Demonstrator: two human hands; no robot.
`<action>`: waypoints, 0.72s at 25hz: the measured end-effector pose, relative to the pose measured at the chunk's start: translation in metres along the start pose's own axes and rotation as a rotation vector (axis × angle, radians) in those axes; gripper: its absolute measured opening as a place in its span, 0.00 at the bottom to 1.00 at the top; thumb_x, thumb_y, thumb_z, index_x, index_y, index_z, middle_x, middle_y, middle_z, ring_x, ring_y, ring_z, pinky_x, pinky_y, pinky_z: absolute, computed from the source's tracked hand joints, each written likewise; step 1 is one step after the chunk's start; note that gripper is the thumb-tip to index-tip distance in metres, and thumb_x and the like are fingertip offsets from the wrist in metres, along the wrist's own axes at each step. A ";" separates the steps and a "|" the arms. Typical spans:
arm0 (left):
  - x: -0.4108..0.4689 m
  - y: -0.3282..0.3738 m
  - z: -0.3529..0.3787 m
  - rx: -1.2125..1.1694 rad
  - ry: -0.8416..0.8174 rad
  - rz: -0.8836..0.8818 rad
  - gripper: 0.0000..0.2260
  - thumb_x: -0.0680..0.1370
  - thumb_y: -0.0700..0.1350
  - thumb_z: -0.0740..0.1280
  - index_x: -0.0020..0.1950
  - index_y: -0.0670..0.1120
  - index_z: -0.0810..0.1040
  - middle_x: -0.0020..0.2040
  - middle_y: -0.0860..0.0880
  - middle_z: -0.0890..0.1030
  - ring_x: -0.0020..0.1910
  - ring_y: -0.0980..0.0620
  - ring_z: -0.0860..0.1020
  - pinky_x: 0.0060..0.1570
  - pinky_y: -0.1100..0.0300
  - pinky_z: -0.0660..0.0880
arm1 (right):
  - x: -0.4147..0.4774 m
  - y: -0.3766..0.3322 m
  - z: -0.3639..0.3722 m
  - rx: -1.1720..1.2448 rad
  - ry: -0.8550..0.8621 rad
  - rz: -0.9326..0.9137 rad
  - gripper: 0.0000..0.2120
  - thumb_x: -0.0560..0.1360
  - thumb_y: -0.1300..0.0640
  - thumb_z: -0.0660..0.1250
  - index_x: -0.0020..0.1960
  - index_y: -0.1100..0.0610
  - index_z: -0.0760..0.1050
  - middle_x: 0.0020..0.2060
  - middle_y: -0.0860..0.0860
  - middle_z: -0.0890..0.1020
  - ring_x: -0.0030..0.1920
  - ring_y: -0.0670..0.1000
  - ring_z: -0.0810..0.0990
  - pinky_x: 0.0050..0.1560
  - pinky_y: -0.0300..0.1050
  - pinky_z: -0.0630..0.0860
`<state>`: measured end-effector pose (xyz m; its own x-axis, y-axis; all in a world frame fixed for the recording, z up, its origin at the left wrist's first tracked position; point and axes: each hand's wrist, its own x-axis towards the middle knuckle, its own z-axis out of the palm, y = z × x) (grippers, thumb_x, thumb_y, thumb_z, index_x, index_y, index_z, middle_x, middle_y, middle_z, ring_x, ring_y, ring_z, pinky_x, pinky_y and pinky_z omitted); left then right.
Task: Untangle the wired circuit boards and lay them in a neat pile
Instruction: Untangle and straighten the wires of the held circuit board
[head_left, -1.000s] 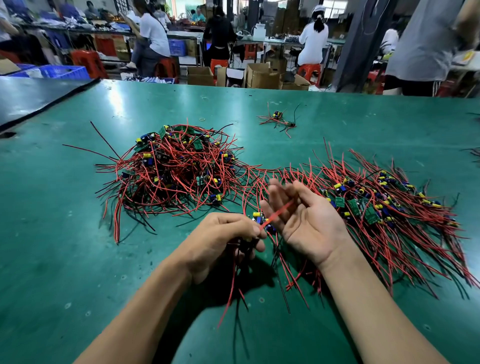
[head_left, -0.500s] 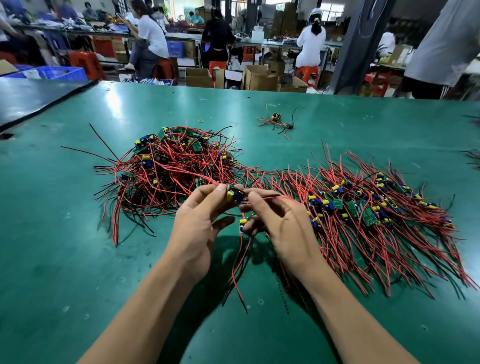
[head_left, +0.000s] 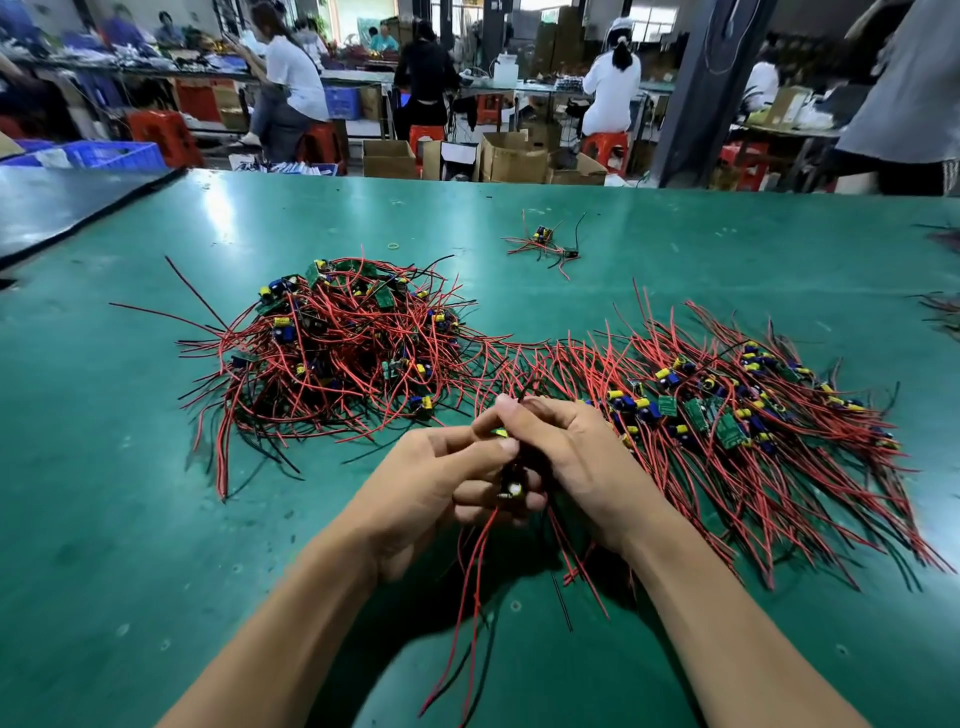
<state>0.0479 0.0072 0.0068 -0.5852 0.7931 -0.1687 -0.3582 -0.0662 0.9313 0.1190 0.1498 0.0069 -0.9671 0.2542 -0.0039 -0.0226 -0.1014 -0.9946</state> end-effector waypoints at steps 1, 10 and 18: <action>0.000 -0.001 0.002 0.042 0.030 0.005 0.07 0.78 0.40 0.68 0.51 0.37 0.81 0.46 0.35 0.84 0.41 0.40 0.85 0.41 0.52 0.82 | 0.000 0.001 -0.001 -0.067 0.023 -0.013 0.14 0.79 0.49 0.68 0.47 0.58 0.84 0.31 0.53 0.80 0.26 0.47 0.73 0.27 0.39 0.72; 0.001 -0.004 0.010 0.176 0.198 0.097 0.10 0.78 0.34 0.66 0.39 0.40 0.84 0.40 0.39 0.85 0.36 0.40 0.85 0.34 0.52 0.82 | 0.005 0.008 0.010 -0.197 0.180 -0.003 0.16 0.81 0.47 0.66 0.45 0.57 0.86 0.32 0.49 0.82 0.30 0.48 0.79 0.26 0.41 0.75; -0.001 -0.008 0.012 0.205 0.094 0.229 0.10 0.77 0.34 0.66 0.39 0.41 0.85 0.34 0.40 0.83 0.31 0.45 0.81 0.39 0.54 0.80 | 0.020 -0.006 -0.001 0.639 0.310 0.204 0.26 0.83 0.53 0.61 0.30 0.58 0.83 0.27 0.49 0.71 0.19 0.43 0.60 0.18 0.34 0.56</action>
<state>0.0600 0.0145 0.0038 -0.7016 0.7118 0.0321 -0.0611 -0.1051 0.9926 0.0999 0.1567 0.0123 -0.8542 0.4207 -0.3056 -0.0842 -0.6919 -0.7171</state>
